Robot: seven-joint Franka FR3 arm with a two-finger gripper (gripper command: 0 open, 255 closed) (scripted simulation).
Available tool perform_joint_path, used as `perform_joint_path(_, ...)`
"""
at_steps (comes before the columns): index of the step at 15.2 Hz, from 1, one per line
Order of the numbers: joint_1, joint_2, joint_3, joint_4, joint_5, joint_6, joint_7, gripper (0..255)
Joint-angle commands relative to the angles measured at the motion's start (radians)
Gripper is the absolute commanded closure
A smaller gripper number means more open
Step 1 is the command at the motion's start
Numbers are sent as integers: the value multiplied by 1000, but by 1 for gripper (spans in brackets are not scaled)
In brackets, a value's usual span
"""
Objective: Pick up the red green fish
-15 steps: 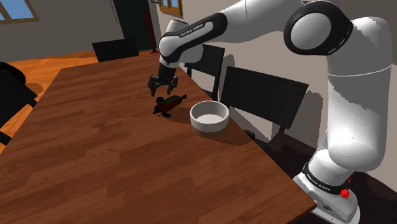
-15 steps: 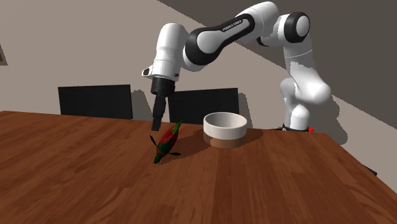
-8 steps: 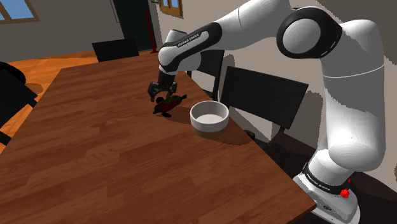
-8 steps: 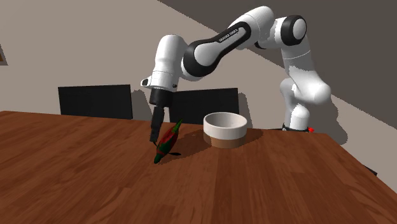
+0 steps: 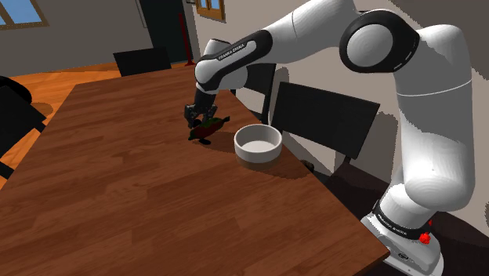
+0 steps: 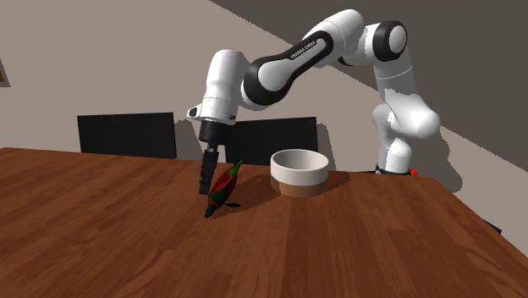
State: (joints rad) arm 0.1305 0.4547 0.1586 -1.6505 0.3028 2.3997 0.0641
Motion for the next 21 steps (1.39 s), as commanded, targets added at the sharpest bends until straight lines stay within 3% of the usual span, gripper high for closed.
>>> perform_joint_path(1, 0, 0, 0, -1, 0, 0, 0, 255)
perform_joint_path(21, 0, -65, -10, 106, -27, -167, 54, 255)
